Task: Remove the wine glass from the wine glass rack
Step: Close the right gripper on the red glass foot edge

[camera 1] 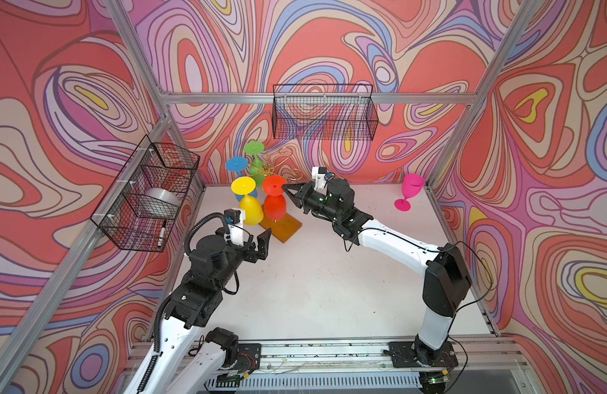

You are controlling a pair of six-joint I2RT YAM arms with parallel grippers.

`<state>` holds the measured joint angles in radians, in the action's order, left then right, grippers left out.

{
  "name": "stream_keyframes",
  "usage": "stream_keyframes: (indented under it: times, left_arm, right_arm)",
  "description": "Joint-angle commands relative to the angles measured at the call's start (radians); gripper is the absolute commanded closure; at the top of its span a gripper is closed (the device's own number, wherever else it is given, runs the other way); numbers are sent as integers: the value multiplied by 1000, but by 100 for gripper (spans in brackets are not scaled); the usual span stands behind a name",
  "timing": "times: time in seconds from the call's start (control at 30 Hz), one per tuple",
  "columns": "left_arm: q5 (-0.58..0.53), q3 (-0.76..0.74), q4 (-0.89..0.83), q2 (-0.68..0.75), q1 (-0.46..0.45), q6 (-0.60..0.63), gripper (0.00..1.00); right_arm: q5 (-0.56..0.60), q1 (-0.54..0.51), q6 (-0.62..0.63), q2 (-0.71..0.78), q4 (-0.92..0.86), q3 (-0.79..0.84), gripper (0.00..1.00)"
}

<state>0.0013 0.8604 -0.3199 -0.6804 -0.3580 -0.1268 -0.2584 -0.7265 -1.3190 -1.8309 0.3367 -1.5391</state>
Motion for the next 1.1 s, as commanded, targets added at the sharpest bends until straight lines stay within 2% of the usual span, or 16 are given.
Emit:
stream_keyframes:
  times: [0.0, 0.4, 1.07]
  left_arm:
    - [14, 0, -11, 10, 6, -2, 4]
    - [18, 2, -13, 15, 7, 0, 4]
    - [31, 4, -16, 23, 6, -4, 4]
  right_arm:
    - [14, -8, 21, 12, 19, -33, 100]
    - [54, -11, 85, 53, 1, -34, 100]
    - [62, -31, 108, 109, -34, 8, 100]
